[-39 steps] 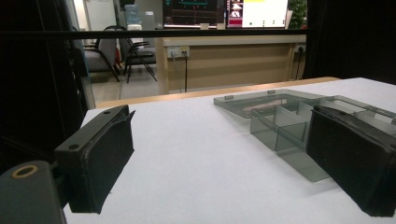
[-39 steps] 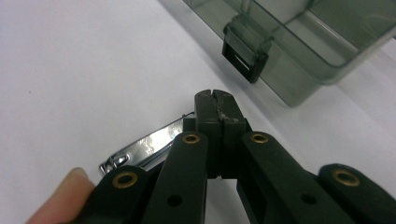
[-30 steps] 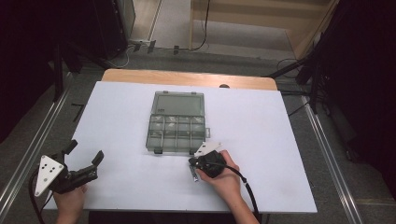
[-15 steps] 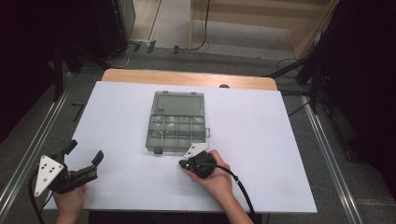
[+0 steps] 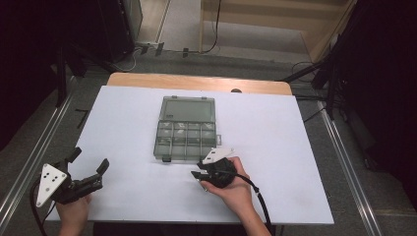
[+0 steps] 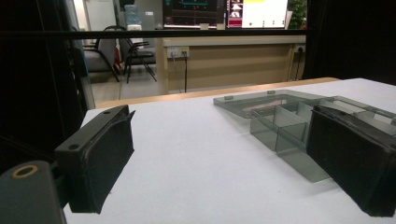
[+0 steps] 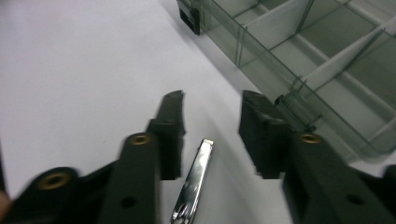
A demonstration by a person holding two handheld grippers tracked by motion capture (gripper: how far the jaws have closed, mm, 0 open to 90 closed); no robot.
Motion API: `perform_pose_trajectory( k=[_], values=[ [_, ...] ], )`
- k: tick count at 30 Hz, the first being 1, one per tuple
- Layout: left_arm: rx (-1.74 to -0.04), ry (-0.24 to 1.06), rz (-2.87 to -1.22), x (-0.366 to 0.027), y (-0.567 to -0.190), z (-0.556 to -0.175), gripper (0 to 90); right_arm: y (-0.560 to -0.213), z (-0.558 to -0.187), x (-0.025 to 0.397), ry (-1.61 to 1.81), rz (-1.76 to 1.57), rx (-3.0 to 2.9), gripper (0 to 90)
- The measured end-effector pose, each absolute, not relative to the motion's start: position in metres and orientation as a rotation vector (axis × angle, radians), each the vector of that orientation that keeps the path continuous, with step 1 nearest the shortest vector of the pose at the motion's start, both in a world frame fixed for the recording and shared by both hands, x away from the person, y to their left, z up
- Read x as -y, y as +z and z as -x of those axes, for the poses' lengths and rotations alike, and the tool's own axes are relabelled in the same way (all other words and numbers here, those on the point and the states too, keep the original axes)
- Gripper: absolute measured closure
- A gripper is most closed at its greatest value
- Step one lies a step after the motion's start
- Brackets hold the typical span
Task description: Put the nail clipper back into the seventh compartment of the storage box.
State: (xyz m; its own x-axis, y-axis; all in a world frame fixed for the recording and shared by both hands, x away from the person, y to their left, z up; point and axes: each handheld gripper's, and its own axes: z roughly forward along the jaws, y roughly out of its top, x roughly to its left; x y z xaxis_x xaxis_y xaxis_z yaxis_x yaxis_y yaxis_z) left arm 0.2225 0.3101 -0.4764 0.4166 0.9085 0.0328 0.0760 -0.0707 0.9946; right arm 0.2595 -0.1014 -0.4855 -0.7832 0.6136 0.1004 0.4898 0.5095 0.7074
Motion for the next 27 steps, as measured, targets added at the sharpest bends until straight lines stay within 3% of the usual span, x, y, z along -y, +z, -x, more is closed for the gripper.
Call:
perform_pose_trajectory(
  k=[6,7,8,11,12,22,24,27],
  values=[
    [-0.922,0.879,-1.485,-0.310,-0.476,-0.223,7.2,-0.478,-0.250,0.107,1.105,-1.016,-2.629,26.1],
    [-0.922,0.879,-1.485,-0.310,-0.476,-0.223,7.2,-0.478,-0.250,0.107,1.105,-1.016,-2.629,26.1],
    [-0.922,0.879,-1.486,-0.310,-0.476,-0.223,7.2,-0.478,-0.247,0.107,1.073,-1.030,-2.654,12.1],
    [-0.922,0.879,-1.485,-0.310,-0.476,-0.223,7.2,-0.477,-0.244,0.106,1.052,-1.042,-2.657,6.1],
    [-0.922,0.879,-1.484,-0.310,-0.476,-0.223,7.2,-0.478,-0.243,0.105,1.046,-1.048,-2.659,0.0],
    [-0.918,0.877,-1.485,-0.310,-0.476,-0.223,7.2,-0.482,-0.234,0.096,0.886,-1.102,-2.690,0.0],
    [-0.918,0.878,-1.485,-0.310,-0.476,-0.223,7.2,-0.483,-0.233,0.095,0.862,-1.100,-2.687,2.2],
    [-0.919,0.878,-1.485,-0.310,-0.476,-0.223,7.2,-0.485,-0.228,0.093,0.827,-1.117,-2.634,15.6]
  ],
)
